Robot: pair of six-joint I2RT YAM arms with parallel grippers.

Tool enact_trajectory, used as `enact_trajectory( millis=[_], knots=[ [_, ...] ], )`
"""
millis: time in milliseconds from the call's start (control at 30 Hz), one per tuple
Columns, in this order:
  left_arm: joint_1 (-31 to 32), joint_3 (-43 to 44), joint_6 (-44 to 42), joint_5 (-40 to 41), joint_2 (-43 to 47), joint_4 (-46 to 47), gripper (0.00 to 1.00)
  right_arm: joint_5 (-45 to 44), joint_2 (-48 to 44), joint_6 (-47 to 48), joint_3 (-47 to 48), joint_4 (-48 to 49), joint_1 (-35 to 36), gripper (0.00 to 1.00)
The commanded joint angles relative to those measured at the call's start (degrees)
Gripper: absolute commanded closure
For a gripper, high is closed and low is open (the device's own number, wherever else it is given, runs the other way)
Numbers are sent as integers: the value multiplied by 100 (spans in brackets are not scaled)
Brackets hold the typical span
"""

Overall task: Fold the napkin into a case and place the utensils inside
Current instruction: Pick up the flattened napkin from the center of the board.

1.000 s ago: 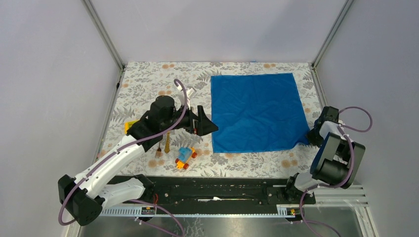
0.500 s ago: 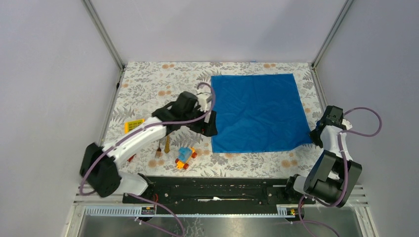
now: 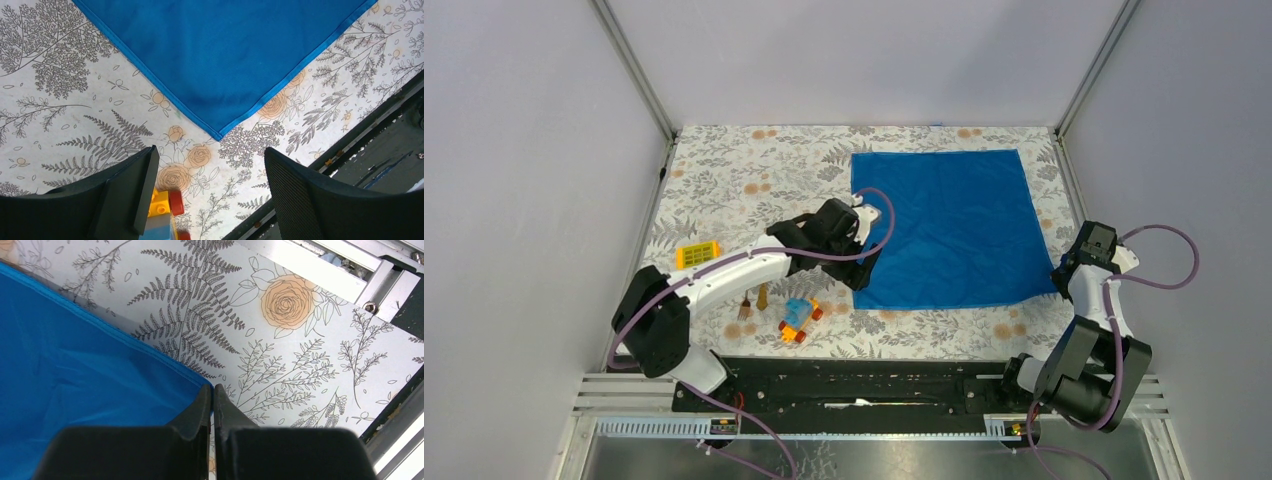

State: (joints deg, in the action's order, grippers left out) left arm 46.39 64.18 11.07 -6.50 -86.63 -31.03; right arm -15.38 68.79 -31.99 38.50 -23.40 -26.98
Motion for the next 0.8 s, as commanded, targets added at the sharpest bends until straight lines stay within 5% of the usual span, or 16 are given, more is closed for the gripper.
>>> enact_trajectory(
  millis=[0, 133, 267, 467, 633, 767],
  knots=[
    [-9, 131, -82, 246, -209, 135, 20, -241, 133, -12, 93, 64, 42, 100],
    [-34, 472, 379, 348, -860, -341, 35, -133, 52, -23, 50, 144, 40, 100],
    [32, 115, 1606, 274, -935, 177, 33, -43, 63, -30, 61, 198, 35, 100],
    [124, 133, 3301, 1529, -1157, -271, 39, 98, 47, -52, -8, 254, 36, 100],
    [133, -274, 5253, 546, -1064, 316, 34, 152, 21, -74, -37, 318, 39, 100],
    [176, 356, 6324, 966, -1531, -1061, 36, 196, -1, -79, -71, 333, 37, 100]
  ],
)
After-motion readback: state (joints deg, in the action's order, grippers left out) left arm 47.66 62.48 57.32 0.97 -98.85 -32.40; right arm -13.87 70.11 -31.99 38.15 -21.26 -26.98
